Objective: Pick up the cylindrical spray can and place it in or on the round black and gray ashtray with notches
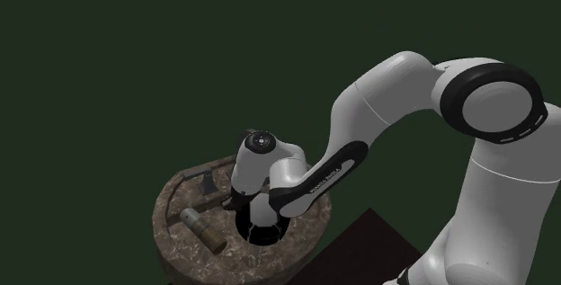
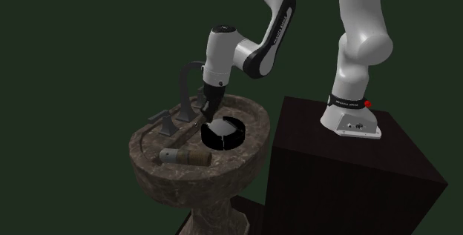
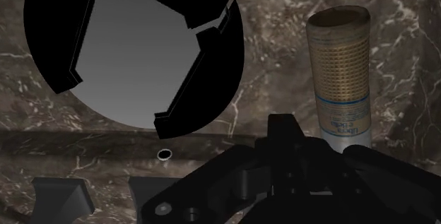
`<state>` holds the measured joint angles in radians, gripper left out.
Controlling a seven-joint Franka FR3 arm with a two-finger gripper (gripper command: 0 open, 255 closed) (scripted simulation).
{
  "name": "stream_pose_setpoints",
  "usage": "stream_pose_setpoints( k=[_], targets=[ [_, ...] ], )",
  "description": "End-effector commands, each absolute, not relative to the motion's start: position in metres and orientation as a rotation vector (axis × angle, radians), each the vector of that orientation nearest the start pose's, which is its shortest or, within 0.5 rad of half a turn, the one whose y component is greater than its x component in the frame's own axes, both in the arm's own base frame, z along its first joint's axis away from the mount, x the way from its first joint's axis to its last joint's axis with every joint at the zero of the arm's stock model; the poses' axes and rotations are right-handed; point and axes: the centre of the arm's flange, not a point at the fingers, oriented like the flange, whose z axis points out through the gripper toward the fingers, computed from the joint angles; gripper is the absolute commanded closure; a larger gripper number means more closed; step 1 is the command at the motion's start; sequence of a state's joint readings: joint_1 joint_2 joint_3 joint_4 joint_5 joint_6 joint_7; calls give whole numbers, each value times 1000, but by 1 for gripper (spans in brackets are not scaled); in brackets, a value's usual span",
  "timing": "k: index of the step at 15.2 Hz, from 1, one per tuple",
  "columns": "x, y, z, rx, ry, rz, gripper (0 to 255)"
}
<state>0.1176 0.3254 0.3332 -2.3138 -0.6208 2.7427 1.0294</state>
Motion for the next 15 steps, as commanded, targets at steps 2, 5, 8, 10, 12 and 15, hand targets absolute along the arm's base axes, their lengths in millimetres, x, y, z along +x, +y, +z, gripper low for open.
stream_pose_setpoints(
  k=[2, 5, 8, 10, 12, 15],
  targets=[
    [467, 255, 220, -3153, 69, -350, 255],
    [488, 265, 205, -3139, 42, -276, 0],
    [519, 282, 180, -3115, 2, -167, 0],
    [538, 294, 163, -3096, -24, -95, 0],
    [556, 307, 145, -3076, -50, -25, 0],
    [576, 322, 125, -3051, -79, 54, 0]
  ],
)
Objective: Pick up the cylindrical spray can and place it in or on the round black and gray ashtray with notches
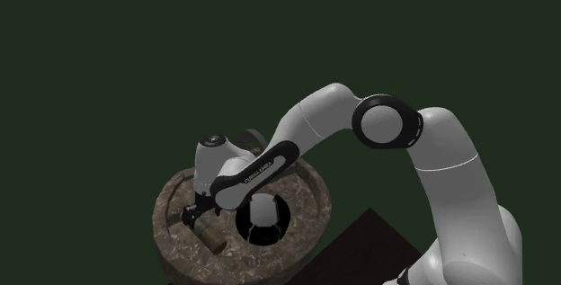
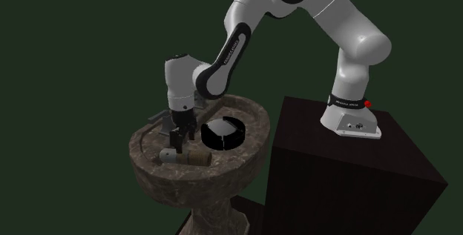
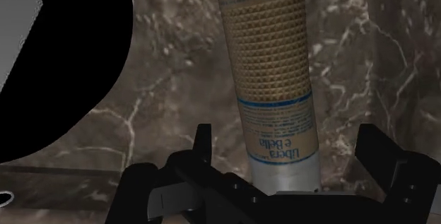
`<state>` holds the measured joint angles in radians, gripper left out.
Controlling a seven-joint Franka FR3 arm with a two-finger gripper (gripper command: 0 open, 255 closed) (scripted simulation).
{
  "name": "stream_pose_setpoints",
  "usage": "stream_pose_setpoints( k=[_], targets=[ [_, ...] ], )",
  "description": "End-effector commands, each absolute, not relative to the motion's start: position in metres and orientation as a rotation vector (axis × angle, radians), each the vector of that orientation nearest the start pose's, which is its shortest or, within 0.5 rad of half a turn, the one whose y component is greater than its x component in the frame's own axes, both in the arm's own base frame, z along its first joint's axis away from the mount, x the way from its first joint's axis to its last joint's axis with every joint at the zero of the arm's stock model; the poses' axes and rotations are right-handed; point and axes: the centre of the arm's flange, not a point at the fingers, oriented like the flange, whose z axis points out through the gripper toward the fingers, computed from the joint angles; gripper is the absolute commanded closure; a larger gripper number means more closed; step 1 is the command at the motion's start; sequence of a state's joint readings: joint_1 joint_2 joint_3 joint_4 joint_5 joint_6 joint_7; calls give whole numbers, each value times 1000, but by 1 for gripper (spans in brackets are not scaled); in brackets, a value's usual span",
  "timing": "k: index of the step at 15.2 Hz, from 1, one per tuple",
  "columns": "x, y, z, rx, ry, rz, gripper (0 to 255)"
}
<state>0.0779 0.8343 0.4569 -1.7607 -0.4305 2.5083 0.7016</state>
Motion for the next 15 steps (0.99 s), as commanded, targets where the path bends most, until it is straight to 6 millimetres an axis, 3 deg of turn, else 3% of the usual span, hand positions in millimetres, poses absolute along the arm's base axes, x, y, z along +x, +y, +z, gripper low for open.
stream_pose_setpoints(
  k=[1, 7, 15],
  targets=[
    [575, 322, 120, -3051, -79, 54, 0],
    [574, 325, 85, -3051, -79, 54, 0],
    [574, 325, 85, -3051, -79, 54, 0]
  ],
)
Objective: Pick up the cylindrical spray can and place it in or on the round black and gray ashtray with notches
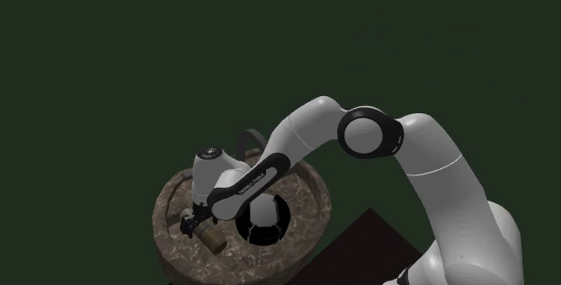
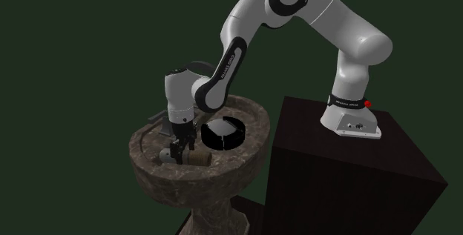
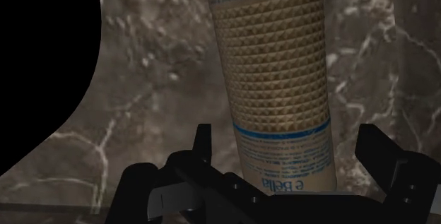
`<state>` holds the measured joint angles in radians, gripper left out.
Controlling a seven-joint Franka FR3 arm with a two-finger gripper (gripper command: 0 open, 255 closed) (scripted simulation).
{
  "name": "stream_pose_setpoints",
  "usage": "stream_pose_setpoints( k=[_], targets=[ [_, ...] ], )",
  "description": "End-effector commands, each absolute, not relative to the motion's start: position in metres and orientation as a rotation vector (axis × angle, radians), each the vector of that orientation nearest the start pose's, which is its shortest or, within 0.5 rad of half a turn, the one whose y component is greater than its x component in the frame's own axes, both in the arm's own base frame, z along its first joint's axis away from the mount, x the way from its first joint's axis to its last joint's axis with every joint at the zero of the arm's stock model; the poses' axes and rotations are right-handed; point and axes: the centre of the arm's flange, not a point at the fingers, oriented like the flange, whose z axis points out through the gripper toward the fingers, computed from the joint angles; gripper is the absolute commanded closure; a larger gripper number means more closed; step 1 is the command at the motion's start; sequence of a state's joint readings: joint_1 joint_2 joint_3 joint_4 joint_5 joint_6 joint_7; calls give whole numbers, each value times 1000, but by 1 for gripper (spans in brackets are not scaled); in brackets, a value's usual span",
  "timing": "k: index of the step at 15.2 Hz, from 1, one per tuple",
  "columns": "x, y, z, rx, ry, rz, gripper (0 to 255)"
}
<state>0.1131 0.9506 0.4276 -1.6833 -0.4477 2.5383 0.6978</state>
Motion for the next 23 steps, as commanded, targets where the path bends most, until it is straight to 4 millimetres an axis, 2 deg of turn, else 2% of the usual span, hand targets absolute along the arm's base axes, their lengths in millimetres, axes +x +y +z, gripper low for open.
stream_pose_setpoints(
  k=[1, 10, 23],
  targets=[
    [574, 325, 85, -3051, -79, 54, 255],
    [574, 325, 85, -3051, -79, 54, 255],
    [574, 325, 154, -3051, -79, 54, 255]
  ],
)
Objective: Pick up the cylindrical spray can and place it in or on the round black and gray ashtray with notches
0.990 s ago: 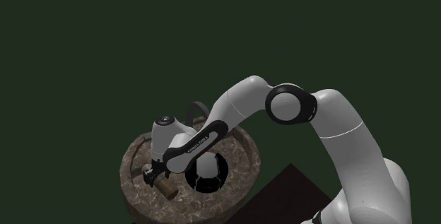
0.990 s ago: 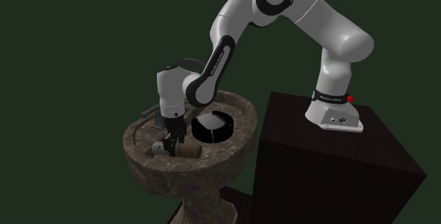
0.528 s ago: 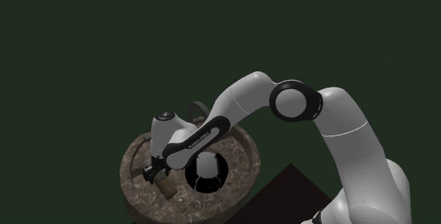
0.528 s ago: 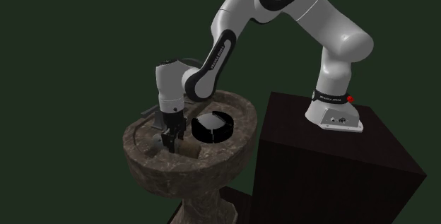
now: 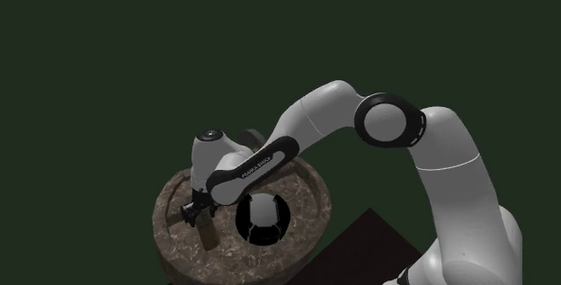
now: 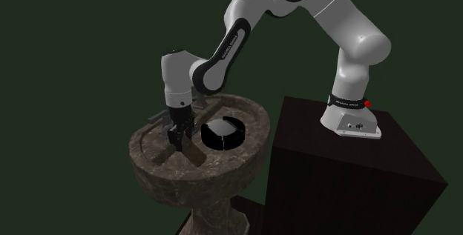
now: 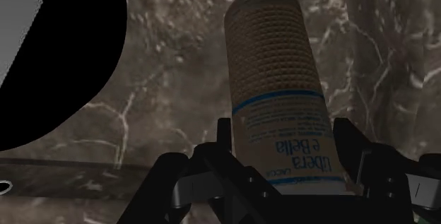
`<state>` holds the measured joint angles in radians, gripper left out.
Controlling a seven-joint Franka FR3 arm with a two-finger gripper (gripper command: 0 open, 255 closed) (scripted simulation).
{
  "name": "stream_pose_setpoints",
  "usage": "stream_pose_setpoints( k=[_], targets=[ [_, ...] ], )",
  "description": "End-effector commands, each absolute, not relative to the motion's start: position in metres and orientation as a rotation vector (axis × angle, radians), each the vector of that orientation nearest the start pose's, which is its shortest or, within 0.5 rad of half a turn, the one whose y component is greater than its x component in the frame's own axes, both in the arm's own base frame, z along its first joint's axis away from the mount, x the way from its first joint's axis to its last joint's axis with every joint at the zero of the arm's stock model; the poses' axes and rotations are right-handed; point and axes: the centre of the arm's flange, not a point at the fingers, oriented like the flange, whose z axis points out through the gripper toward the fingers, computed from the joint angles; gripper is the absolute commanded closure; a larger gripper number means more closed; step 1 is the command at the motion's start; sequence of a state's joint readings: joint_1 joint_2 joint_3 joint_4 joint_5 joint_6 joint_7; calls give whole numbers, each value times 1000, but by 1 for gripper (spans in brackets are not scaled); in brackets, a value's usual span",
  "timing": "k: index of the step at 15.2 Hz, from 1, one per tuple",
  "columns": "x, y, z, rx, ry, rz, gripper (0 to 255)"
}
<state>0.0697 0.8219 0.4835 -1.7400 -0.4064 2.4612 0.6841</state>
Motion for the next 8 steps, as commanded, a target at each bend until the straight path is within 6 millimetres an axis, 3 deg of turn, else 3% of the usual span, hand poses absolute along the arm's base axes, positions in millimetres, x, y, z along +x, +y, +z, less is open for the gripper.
stream_pose_setpoints(
  k=[1, 8],
  targets=[
    [574, 325, 159, -3051, -79, 54, 255],
    [574, 325, 196, -3051, -79, 54, 255]
  ],
)
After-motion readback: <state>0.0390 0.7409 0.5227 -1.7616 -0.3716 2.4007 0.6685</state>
